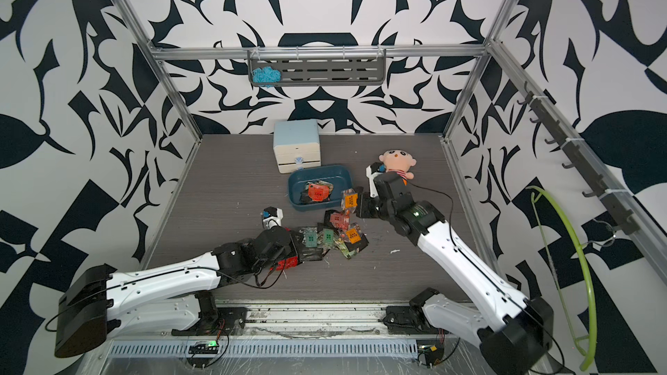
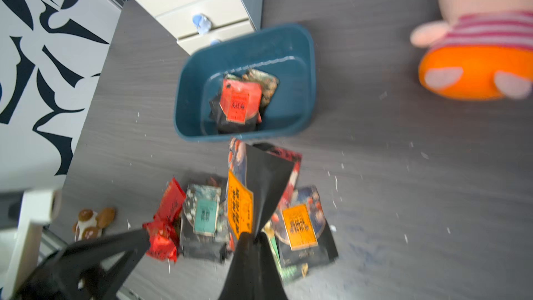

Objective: Put the tea bags into the storage box
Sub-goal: Place the tea bag in the storage box.

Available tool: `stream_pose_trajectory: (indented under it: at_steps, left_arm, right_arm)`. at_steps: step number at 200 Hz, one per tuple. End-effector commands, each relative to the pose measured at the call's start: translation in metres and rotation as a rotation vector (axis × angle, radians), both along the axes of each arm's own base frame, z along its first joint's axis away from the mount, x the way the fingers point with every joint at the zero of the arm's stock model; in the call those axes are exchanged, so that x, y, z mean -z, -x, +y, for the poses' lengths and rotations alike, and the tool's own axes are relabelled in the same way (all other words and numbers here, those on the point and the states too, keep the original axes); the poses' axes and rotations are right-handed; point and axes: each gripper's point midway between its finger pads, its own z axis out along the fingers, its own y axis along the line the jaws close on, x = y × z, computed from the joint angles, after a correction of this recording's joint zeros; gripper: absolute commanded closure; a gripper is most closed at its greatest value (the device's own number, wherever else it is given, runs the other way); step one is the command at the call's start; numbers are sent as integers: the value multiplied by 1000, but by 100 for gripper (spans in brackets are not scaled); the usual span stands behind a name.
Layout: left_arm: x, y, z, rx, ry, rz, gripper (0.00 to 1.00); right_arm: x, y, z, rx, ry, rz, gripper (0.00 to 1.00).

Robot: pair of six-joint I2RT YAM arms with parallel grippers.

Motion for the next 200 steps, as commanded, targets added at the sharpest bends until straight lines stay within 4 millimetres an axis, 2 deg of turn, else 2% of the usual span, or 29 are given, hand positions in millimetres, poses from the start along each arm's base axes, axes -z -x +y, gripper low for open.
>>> stream_pose_trajectory:
  at_steps: [1, 11, 34, 60, 86, 113, 141, 178, 200]
  left_arm:
    - [10, 1, 34, -67, -86, -19, 67]
    - [9, 2, 42, -80, -90, -27, 67]
    - [8, 4, 63, -120, -121, -40, 66]
    - [8, 7, 78, -157, -97, -60, 67]
    - [8, 9, 86, -169, -66, -79, 66]
    - [6, 11, 92, -175, -56, -86, 66]
    - [10, 13, 95, -180, -37, -85, 66]
    - [13, 15, 95, -173, -29, -74, 66]
    - [14, 16, 95, -168, -34, -68, 66]
  right_arm:
    - [-26, -37, 25, -46, -34, -85, 100]
    - [-28, -51, 37, -61, -45, -92, 100]
    - [-17, -84, 59, -78, -34, -51, 100]
    - [4, -113, 84, -105, -43, 9, 100]
    - [30, -133, 102, -126, -34, 71, 100]
    - [55, -142, 115, -145, -25, 129, 100]
    - [79, -142, 121, -150, -5, 181, 100]
    - [95, -145, 117, -130, 30, 195, 100]
    - [100, -145, 114, -120, 53, 201, 92]
